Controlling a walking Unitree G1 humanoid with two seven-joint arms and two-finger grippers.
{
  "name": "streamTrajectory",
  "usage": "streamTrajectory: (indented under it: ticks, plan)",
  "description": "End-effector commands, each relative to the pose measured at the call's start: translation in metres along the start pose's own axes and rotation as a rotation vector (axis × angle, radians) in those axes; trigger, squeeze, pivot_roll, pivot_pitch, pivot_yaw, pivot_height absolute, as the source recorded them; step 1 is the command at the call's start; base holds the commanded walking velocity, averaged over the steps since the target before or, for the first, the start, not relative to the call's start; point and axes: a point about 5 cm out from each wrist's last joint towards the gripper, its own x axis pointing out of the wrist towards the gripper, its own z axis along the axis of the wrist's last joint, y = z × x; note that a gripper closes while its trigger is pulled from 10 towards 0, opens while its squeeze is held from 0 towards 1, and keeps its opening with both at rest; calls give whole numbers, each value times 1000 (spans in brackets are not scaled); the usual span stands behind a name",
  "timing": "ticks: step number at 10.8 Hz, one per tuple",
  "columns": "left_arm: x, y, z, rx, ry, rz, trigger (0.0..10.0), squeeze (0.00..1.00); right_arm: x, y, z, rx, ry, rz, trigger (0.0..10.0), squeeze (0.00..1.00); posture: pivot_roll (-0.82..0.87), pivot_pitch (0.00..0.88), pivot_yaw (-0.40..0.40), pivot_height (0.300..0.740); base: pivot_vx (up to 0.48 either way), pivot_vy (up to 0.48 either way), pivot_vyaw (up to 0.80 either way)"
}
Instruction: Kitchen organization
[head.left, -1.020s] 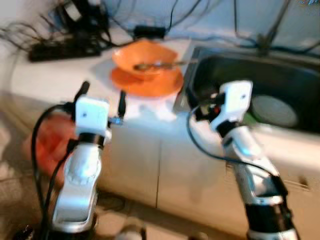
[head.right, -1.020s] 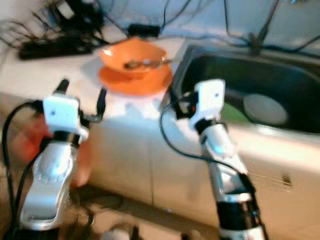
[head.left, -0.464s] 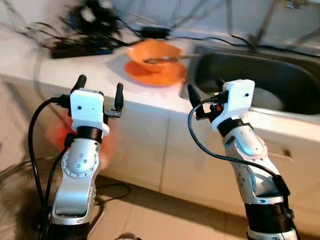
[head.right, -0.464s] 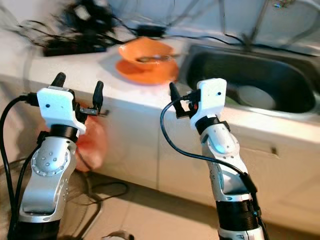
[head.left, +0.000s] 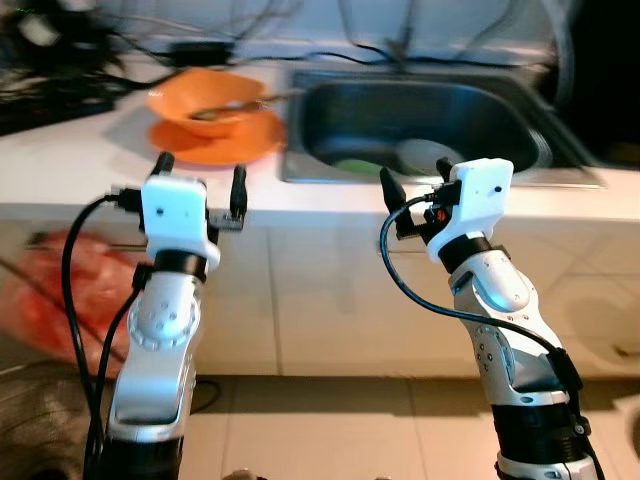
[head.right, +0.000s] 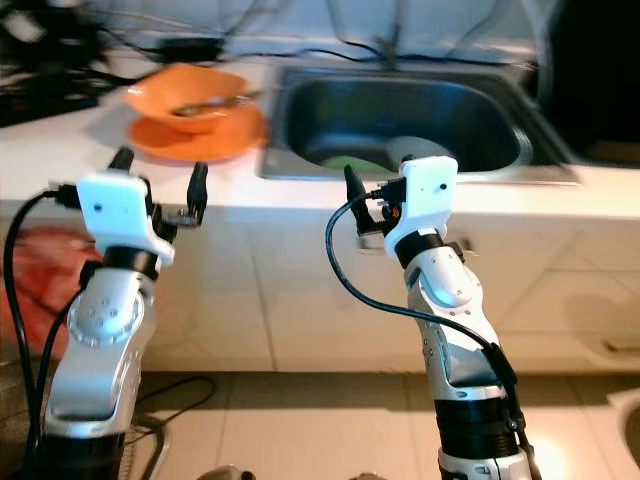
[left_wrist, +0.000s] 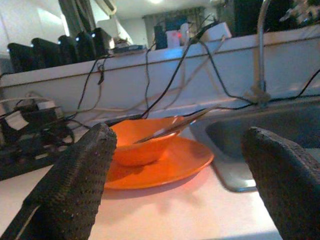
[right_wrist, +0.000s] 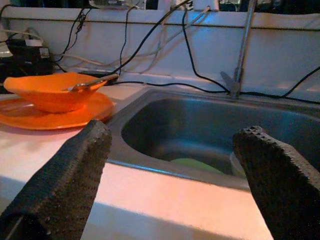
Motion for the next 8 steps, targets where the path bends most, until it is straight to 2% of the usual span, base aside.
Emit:
streamTrajectory:
  ticks: [1, 3, 8]
  plan:
    - [1, 0, -3, -11, 16, 7, 10000, 0, 3, 0, 5, 1, -19, 1, 10000, 0, 59, 74, -20, 740, 0, 0, 0]
    - [7, -1, 1, -28, 1, 5, 10000, 0, 3, 1, 7, -2, -26, 3, 10000, 0, 53, 71, -20, 740, 0, 0, 0]
    - [10, 1, 1, -38, -2, 14, 10000, 0, 4, 0, 8, -6, -31, -3, 10000, 0, 53, 75, -13, 740, 0, -426, 0]
